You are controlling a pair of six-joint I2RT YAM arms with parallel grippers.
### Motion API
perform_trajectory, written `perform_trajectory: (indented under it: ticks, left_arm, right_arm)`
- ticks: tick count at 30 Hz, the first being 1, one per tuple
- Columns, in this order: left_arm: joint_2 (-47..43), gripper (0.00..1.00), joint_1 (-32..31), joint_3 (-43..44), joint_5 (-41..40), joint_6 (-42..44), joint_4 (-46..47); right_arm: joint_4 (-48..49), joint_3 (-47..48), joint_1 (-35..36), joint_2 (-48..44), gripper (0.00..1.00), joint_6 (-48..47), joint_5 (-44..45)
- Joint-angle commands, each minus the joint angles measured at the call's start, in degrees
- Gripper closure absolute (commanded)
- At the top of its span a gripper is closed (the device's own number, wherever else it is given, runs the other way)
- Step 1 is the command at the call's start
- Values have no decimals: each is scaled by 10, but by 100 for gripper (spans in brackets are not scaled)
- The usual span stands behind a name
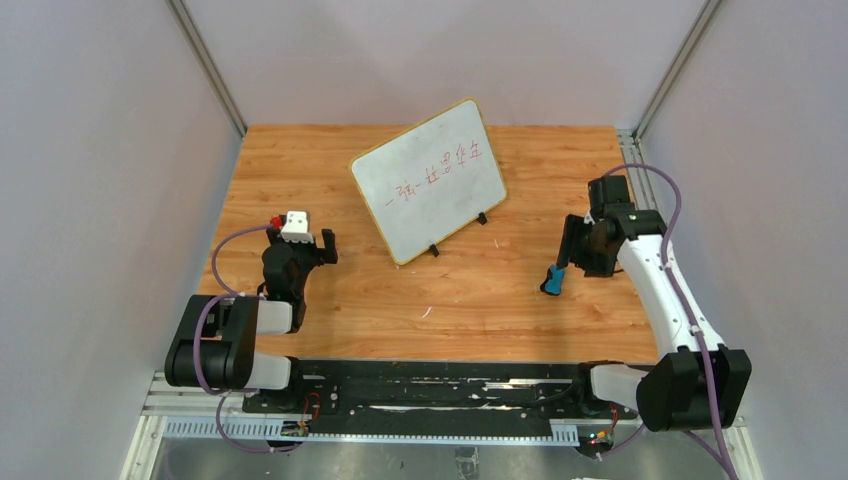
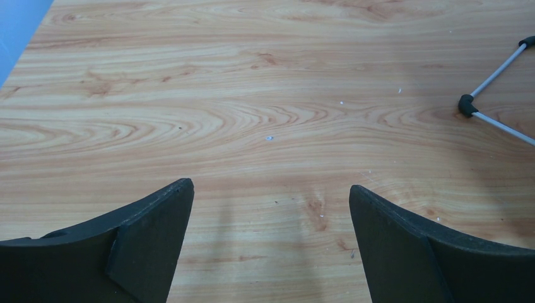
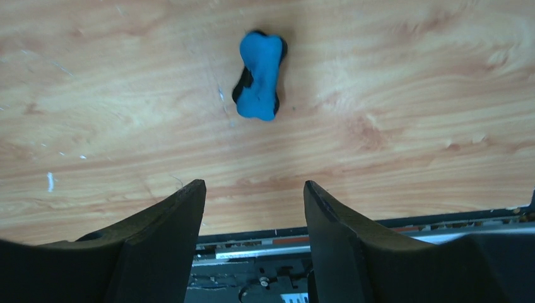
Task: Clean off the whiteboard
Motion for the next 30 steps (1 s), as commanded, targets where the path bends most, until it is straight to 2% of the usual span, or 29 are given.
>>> perform_trajectory:
  ticks: [1,6,14,23,30]
  left_arm:
    - [-4,2,-3,4,0,6,18]
    - [-5,1,-3,4,-1,6,18]
    - [-5,2,-3,4,-1,6,19]
    - [-4,2,-3,4,-1,6,19]
    - [-4,2,-3,4,-2,6,19]
  right_arm:
    - [19,-78,5,-10,39,6,-19]
    - [91,-124,5,24,40,16,-24]
    - [151,-108,5,126,42,4,-29]
    - [177,-57,4,212,45,-9,-19]
    - [178,-49,5,234,50,-8,-19]
